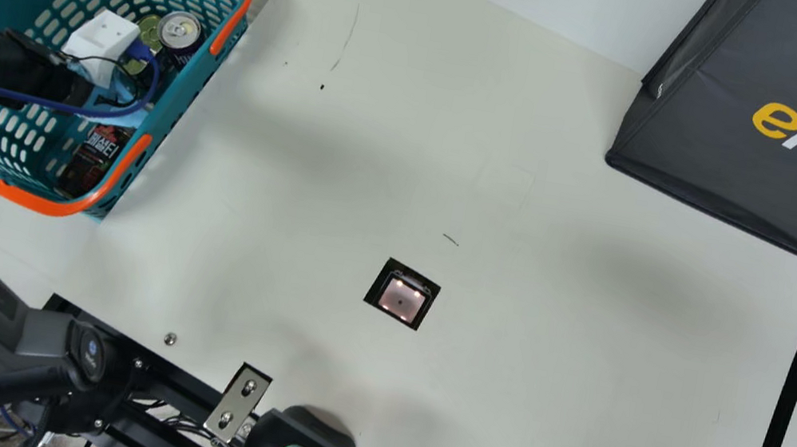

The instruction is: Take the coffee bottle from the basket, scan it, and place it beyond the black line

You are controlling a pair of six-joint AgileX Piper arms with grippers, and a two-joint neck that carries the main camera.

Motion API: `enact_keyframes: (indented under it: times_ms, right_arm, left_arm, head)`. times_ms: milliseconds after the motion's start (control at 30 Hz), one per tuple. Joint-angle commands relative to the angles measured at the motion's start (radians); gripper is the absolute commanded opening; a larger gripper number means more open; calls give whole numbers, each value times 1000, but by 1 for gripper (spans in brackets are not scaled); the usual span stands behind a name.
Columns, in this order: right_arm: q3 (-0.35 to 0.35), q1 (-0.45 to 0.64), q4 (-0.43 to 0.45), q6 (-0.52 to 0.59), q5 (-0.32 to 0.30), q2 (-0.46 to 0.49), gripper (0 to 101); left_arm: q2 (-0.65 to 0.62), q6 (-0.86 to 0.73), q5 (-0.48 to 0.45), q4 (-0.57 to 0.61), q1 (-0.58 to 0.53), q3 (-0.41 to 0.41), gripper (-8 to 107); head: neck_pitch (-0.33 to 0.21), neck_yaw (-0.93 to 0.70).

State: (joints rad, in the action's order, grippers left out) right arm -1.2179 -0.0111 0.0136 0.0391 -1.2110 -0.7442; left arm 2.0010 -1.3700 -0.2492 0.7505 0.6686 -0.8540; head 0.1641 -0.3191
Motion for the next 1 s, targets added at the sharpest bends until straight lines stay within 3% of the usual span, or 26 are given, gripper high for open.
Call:
enact_keyframes:
  times_ms: [0, 967]
  right_arm:
    - [0, 0, 0, 0, 0, 0, 91]
    - [0, 0, 0, 0, 0, 0, 91]
  left_arm:
    - [5, 0, 1, 2, 2, -2, 90]
    - [64, -1, 48, 43, -26, -4, 90]
  head:
    - [-26, -2]
    - [-26, -2]
